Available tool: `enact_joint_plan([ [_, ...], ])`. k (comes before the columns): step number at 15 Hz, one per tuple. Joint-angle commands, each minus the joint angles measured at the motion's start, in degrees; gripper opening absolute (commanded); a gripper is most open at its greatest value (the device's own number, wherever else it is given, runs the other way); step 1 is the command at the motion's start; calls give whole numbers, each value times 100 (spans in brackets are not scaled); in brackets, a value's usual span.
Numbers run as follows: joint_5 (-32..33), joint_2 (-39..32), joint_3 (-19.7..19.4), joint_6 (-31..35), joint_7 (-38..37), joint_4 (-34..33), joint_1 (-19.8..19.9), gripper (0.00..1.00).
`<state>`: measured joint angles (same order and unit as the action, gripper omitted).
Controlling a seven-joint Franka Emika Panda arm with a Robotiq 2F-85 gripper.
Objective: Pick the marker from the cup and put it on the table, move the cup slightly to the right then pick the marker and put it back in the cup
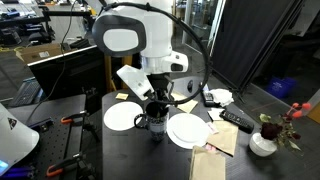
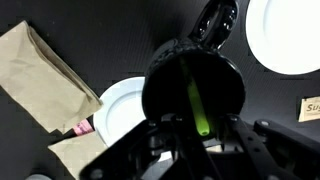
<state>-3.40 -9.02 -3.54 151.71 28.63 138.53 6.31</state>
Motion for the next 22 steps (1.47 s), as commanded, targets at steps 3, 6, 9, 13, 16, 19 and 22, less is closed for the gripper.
enact_joint_plan([
  [3,-373,-132,191,303,461,-27,219,29],
  [6,-484,-184,253,380,570,-31,288,29],
  [9,-556,-225,311,453,667,-31,350,29],
  [13,-628,-263,371,497,771,-37,415,26],
  [16,-678,-288,416,523,854,-42,461,19],
  [19,-719,-311,445,567,926,-36,495,10],
  [22,-761,-330,470,603,1000,-26,528,3],
])
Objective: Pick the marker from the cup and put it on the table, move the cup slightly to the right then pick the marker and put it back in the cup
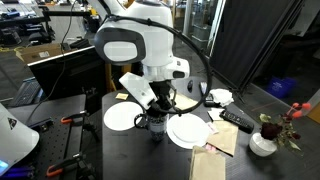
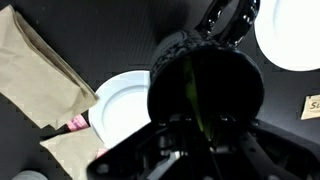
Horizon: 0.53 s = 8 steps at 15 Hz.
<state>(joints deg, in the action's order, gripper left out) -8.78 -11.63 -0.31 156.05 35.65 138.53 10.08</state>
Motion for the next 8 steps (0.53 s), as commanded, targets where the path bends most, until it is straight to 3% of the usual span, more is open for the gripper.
enact_joint_plan([
  [1,-250,-64,148,168,316,-22,153,3],
  [8,-130,262,90,93,256,165,89,3],
])
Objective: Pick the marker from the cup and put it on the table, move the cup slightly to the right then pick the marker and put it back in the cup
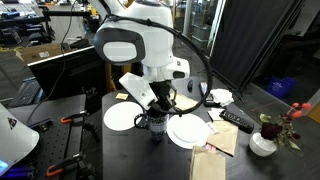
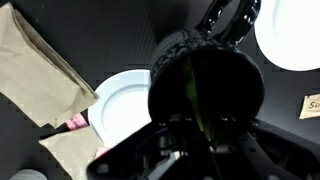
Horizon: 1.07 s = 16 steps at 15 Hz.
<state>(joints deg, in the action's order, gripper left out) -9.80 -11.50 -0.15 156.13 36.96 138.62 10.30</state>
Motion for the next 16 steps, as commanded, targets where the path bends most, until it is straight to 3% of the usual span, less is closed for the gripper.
enact_joint_plan([
  [1,-18,306,69,85,124,184,58,3],
  [16,61,1670,-168,-278,38,515,-296,3],
])
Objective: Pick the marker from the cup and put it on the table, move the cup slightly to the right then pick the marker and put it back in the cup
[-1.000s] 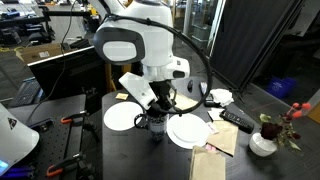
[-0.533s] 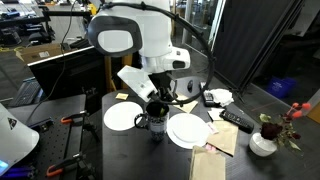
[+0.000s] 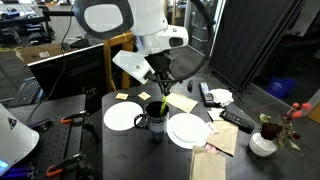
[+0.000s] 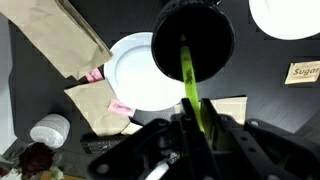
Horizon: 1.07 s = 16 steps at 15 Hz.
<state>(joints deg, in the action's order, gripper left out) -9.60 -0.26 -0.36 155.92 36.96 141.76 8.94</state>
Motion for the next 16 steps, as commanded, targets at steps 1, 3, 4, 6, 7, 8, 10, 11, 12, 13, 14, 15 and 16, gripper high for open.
enact_joint_plan([
  [1,67,680,-180,-323,13,214,-206,3],
  [3,213,969,-240,-622,-81,193,-294,3],
  [4,378,1130,-258,-785,-194,175,-323,3],
  [6,741,1436,-275,-1078,-367,126,-357,3],
  [7,935,1574,-273,-1216,-466,89,-367,3],
  [8,1000,1708,-297,-1360,-459,48,-421,3],
  [10,1100,1922,-336,-1564,-431,-29,-539,3],
  [11,1106,1998,-347,-1649,-423,-73,-610,3],
  [12,1043,2049,-373,-1722,-337,-123,-719,3],
  [13,995,2080,-395,-1782,-275,-169,-821,3],
  [14,991,2097,-395,-1825,-259,-214,-902,3],
  [15,931,2080,-413,-1856,-188,-268,-1017,3],
  [16,926,2036,-409,-1866,-175,-322,-1097,3],
])
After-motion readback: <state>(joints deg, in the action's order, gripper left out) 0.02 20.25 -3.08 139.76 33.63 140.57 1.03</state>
